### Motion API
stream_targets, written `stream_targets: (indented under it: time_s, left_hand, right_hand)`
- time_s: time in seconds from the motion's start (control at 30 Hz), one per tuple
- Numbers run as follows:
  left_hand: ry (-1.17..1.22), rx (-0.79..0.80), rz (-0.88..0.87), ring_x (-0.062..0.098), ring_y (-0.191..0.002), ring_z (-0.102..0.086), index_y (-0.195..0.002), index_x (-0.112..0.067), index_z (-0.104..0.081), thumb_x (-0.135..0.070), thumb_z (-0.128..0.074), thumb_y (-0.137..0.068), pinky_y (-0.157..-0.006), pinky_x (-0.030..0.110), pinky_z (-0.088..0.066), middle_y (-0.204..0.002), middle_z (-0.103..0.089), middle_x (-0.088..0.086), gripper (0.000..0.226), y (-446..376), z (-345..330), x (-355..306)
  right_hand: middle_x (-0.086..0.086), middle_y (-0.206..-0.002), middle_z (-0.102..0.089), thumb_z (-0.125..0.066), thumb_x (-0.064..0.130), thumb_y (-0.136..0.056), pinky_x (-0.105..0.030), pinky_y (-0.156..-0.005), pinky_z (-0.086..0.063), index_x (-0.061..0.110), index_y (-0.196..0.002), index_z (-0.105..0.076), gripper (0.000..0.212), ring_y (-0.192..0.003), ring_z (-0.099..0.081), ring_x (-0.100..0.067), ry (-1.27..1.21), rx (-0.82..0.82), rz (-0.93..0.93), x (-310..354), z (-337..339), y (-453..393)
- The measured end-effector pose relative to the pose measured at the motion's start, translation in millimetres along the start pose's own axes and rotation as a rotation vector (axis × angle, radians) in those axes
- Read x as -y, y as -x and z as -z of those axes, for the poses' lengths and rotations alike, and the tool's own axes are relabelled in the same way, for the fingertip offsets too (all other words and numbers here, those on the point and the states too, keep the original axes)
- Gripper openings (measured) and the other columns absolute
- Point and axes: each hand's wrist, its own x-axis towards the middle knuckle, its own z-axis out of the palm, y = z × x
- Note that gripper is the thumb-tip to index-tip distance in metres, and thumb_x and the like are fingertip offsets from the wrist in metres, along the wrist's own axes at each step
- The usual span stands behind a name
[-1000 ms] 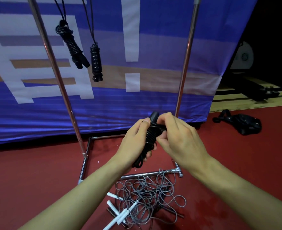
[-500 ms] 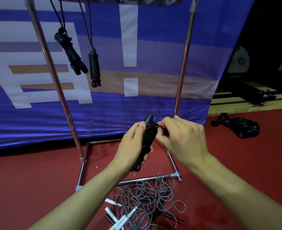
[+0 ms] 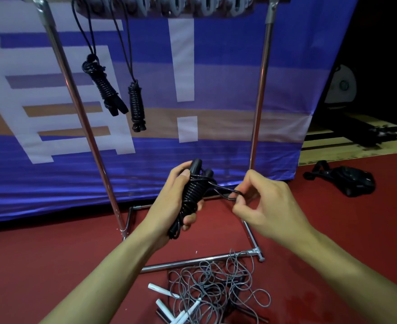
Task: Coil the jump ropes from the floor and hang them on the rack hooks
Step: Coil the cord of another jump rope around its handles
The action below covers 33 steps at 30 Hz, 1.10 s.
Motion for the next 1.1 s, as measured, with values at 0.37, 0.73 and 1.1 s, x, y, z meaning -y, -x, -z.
stream_targets:
  time_s: [0.37,0.73,1.1]
  left_hand:
    - [-0.021,-0.106,-0.064,0.018,-0.042,-0.034,-0.126,-0.02,-0.058,-0.042,-0.036,-0.11,-0.04,0.022,-0.029,-0.069,-0.052,0.019,0.035,-5,3,9]
    - [0.241,-0.048,0.058,0.011,-0.04,-0.037,-0.12,-0.022,-0.06,-0.072,-0.038,-0.096,-0.038,0.019,-0.03,-0.067,-0.053,0.006,0.06,-14,-2,5]
    - [0.405,-0.052,-0.017,0.008,-0.036,-0.03,-0.128,-0.015,-0.06,-0.059,-0.058,-0.088,-0.034,0.018,-0.023,-0.059,-0.045,0.004,0.06,-35,13,-24]
  right_hand:
    - [-0.01,-0.072,-0.076,-0.07,0.006,-0.085,-0.06,-0.076,-0.058,0.014,-0.073,-0.05,0.025,-0.072,-0.074,-0.033,-0.268,0.218,-0.407,-18,7,-9]
    - [0.005,-0.1,-0.064,-0.059,0.022,-0.095,-0.027,-0.081,-0.056,0.008,-0.088,-0.071,0.02,-0.089,-0.064,-0.009,-0.633,0.069,-0.282,-3,6,-41]
    - [0.004,-0.102,-0.055,-0.047,0.021,-0.102,-0.036,-0.092,-0.056,0.013,-0.081,-0.06,0.025,-0.091,-0.062,-0.015,-0.376,0.36,0.091,59,23,-94]
